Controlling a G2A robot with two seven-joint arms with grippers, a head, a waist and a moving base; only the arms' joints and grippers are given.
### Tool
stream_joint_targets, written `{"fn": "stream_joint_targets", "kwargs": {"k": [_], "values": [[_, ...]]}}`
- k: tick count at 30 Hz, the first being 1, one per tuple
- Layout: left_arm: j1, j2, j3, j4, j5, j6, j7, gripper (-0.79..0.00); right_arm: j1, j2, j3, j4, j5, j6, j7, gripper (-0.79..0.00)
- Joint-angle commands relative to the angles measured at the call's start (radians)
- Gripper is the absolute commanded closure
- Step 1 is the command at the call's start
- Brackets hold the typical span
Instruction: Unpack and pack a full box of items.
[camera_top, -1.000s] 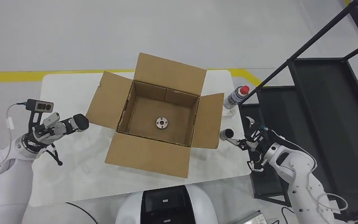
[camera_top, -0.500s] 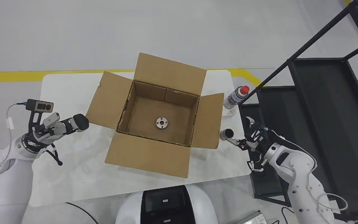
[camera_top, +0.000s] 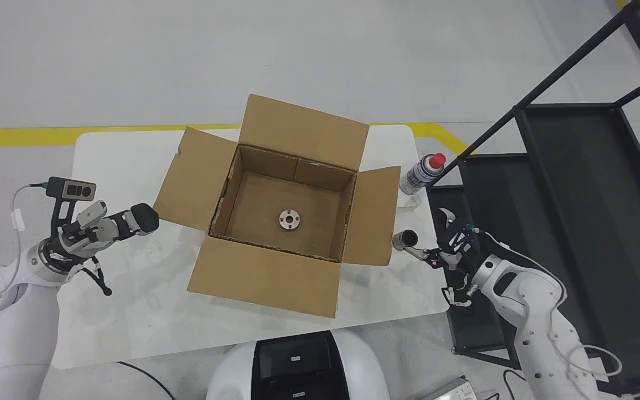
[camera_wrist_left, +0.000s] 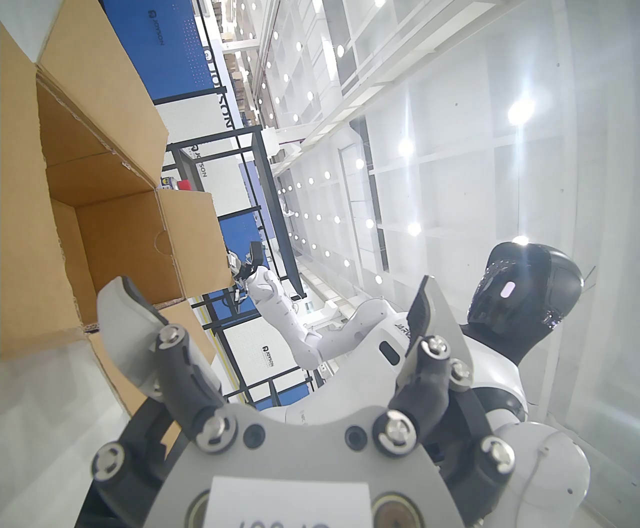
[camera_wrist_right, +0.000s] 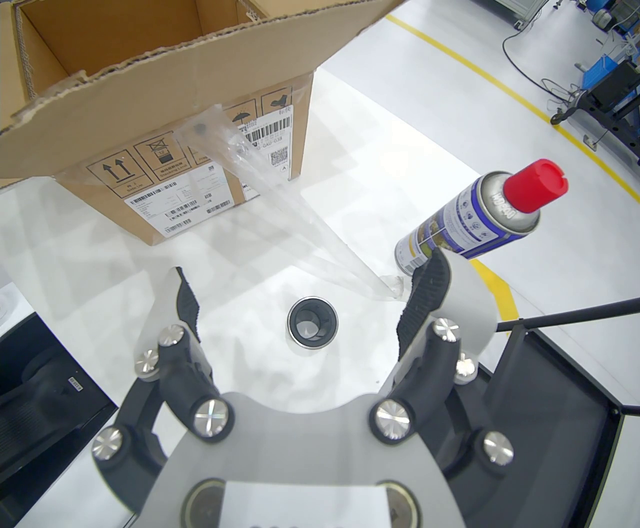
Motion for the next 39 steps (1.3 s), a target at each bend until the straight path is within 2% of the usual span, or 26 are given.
{"fn": "stream_joint_targets", "kwargs": {"k": [1, 10, 18, 25, 30, 38, 39], "values": [[0.000, 0.000, 0.000, 0.000, 0.000, 0.000, 0.000, -0.785, 0.000, 0.000, 0.000, 0.000, 0.000, 0.000, 0.000, -0.785], [0.000, 0.000, 0.000, 0.000, 0.000, 0.000, 0.000, -0.785, 0.013, 0.000, -0.004, 0.029, 0.038, -0.003, 0.012, -0.785], [0.000, 0.000, 0.000, 0.000, 0.000, 0.000, 0.000, -0.785, 0.122, 0.008, -0.064, 0.207, 0.051, -0.057, 0.072, -0.785], [0.000, 0.000, 0.000, 0.000, 0.000, 0.000, 0.000, -0.785, 0.208, 0.005, -0.143, 0.323, -0.040, 0.043, 0.096, -0.785], [0.000, 0.000, 0.000, 0.000, 0.000, 0.000, 0.000, -0.785, 0.273, 0.003, -0.185, 0.432, -0.017, 0.040, 0.069, -0.785], [0.000, 0.000, 0.000, 0.000, 0.000, 0.000, 0.000, -0.785, 0.314, 0.001, -0.247, 0.511, -0.079, 0.086, 0.055, -0.785], [0.000, 0.000, 0.000, 0.000, 0.000, 0.000, 0.000, -0.785, 0.318, 0.002, -0.252, 0.518, -0.083, 0.092, 0.052, -0.385]]}}
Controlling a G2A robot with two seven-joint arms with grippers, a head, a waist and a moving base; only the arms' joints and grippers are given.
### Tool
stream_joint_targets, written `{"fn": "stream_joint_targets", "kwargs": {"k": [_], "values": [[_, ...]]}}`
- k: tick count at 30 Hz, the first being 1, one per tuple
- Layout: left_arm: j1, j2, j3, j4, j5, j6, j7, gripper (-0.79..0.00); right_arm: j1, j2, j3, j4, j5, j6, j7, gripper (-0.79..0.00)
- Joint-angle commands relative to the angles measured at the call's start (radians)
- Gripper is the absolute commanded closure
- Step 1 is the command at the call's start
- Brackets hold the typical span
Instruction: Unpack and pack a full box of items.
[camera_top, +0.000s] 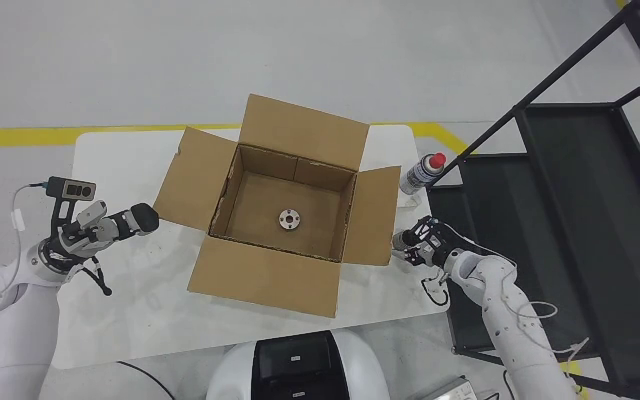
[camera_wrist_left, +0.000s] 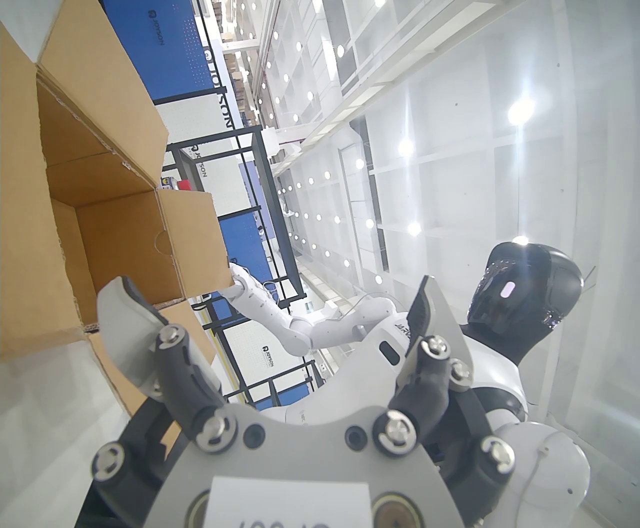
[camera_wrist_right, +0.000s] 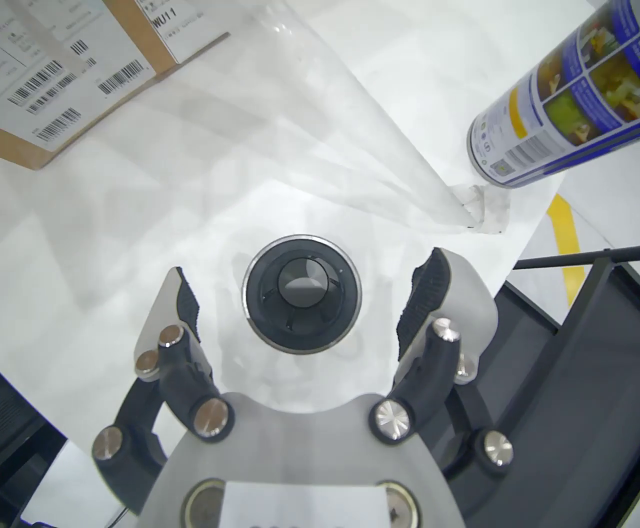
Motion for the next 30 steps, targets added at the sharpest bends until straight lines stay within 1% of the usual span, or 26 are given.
{"fn": "stream_joint_targets", "kwargs": {"k": [1, 2, 11, 14, 16, 19, 22, 26, 30], "values": [[0.000, 0.000, 0.000, 0.000, 0.000, 0.000, 0.000, -0.785, 0.007, 0.000, -0.007, 0.013, -0.004, 0.010, -0.008, -0.129], [0.000, 0.000, 0.000, 0.000, 0.000, 0.000, 0.000, -0.785, 0.009, 0.000, -0.010, 0.019, -0.003, 0.013, -0.015, 0.000], [0.000, 0.000, 0.000, 0.000, 0.000, 0.000, 0.000, -0.785, 0.011, 0.006, -0.020, 0.037, -0.009, 0.018, -0.062, 0.000], [0.000, 0.000, 0.000, 0.000, 0.000, 0.000, 0.000, -0.785, -0.001, 0.011, -0.012, 0.026, -0.003, 0.002, -0.089, 0.000], [0.000, 0.000, 0.000, 0.000, 0.000, 0.000, 0.000, -0.785, -0.021, 0.018, 0.012, 0.004, 0.013, -0.025, -0.111, 0.000], [0.000, 0.000, 0.000, 0.000, 0.000, 0.000, 0.000, -0.785, -0.077, 0.033, 0.086, -0.069, 0.050, -0.064, -0.131, 0.000], [0.000, 0.000, 0.000, 0.000, 0.000, 0.000, 0.000, -0.785, -0.164, 0.049, 0.181, -0.187, 0.088, -0.102, -0.132, 0.000], [0.000, 0.000, 0.000, 0.000, 0.000, 0.000, 0.000, -0.785, -0.281, 0.060, 0.295, -0.353, 0.172, -0.142, -0.100, 0.000], [0.000, 0.000, 0.000, 0.000, 0.000, 0.000, 0.000, -0.785, -0.357, 0.065, 0.361, -0.502, 0.279, -0.183, -0.032, 0.000]]}}
